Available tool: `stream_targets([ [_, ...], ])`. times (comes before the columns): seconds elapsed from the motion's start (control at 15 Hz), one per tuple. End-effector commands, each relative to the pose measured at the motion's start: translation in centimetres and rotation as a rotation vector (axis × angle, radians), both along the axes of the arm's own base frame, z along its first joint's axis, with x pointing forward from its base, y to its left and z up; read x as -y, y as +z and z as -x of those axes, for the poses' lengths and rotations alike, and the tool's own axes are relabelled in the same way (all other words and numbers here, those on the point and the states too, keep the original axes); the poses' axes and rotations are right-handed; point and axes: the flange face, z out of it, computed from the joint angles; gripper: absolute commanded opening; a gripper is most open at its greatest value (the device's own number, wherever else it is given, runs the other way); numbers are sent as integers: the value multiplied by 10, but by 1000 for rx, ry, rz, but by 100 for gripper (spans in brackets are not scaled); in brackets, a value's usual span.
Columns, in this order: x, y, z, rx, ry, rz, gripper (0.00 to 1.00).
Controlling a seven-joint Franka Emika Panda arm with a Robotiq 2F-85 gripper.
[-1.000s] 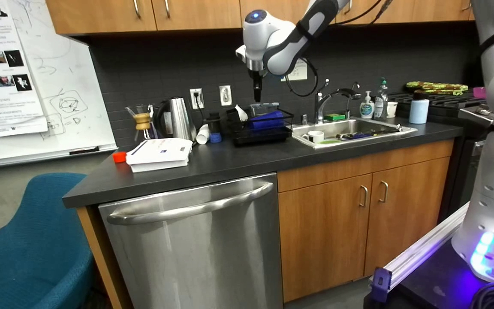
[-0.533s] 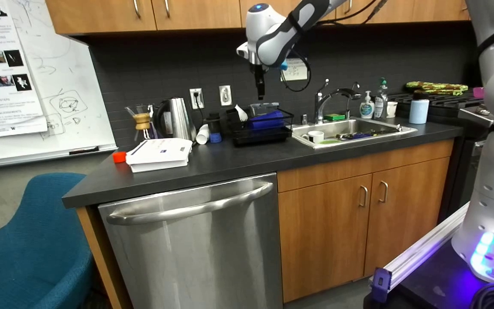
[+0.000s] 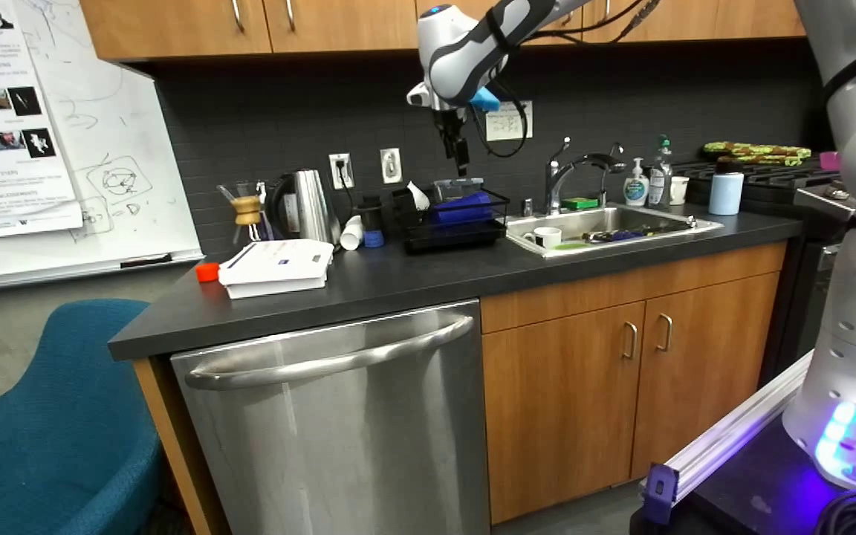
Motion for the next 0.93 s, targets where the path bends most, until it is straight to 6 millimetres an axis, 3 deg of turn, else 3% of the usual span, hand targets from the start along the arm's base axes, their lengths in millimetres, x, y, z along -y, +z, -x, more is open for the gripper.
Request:
stream_targets([
  [0.0, 4, -8, -14, -61, 12, 35, 100],
  [0.47, 6, -39, -38, -133, 45, 41, 100],
  [0.87, 9, -49, -52, -152, 98, 32, 100],
])
